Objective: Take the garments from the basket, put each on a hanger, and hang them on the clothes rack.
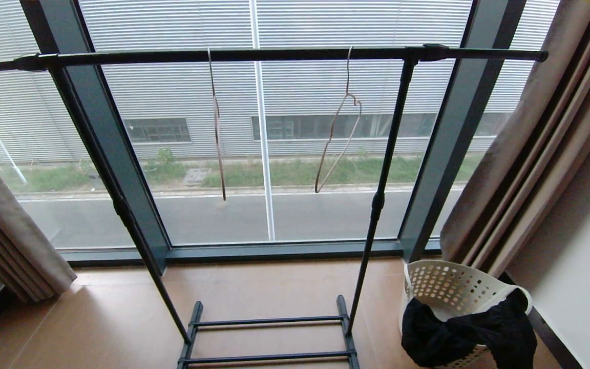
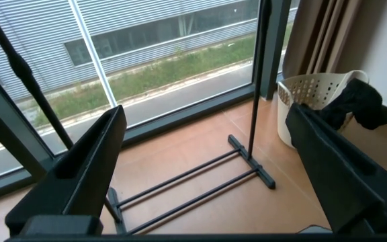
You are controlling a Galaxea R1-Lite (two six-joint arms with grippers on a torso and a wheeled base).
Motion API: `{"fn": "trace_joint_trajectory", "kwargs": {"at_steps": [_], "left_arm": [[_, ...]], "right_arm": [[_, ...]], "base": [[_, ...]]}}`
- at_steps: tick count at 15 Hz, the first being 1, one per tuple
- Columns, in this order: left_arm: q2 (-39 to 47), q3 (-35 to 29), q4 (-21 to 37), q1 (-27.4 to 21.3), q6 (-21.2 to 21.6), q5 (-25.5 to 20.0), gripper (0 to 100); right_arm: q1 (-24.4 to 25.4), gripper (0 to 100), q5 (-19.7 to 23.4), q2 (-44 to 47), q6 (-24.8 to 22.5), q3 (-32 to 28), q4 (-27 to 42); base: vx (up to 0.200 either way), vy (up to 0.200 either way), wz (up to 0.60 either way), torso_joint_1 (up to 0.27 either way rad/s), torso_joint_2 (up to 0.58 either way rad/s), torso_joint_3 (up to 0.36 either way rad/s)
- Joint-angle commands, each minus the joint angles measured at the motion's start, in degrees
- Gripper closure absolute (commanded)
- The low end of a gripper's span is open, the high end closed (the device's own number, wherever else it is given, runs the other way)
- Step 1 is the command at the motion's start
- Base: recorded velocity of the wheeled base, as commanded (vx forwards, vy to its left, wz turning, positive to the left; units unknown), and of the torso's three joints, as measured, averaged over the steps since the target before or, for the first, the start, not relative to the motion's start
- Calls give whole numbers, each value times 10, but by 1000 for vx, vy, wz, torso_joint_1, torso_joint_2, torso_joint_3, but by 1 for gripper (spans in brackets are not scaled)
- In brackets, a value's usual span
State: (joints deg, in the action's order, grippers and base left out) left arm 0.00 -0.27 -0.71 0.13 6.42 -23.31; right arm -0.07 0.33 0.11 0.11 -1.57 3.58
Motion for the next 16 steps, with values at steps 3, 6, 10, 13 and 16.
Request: {"fn": "trace_joint_trajectory", "kwargs": {"at_steps": [3,6,10,13,16], "left_arm": [[1,0,0,0,2,0,0],[1,-1,0,1,1,0,0],[1,-1,0,1,1,-1,0],[1,-1,0,1,1,-1,0],[1,-1,0,0,2,-2,0]], "right_arm": [[0,0,0,1,1,0,0],[0,0,0,1,1,0,0],[0,0,0,1,1,0,0],[0,0,0,1,0,0,0],[0,0,0,0,-1,0,0]], "base": [[0,0,0,-203,528,326],[0,0,0,-180,502,325],[0,0,0,-152,482,326],[0,0,0,-123,463,329],[0,0,0,-41,167,126]]}}
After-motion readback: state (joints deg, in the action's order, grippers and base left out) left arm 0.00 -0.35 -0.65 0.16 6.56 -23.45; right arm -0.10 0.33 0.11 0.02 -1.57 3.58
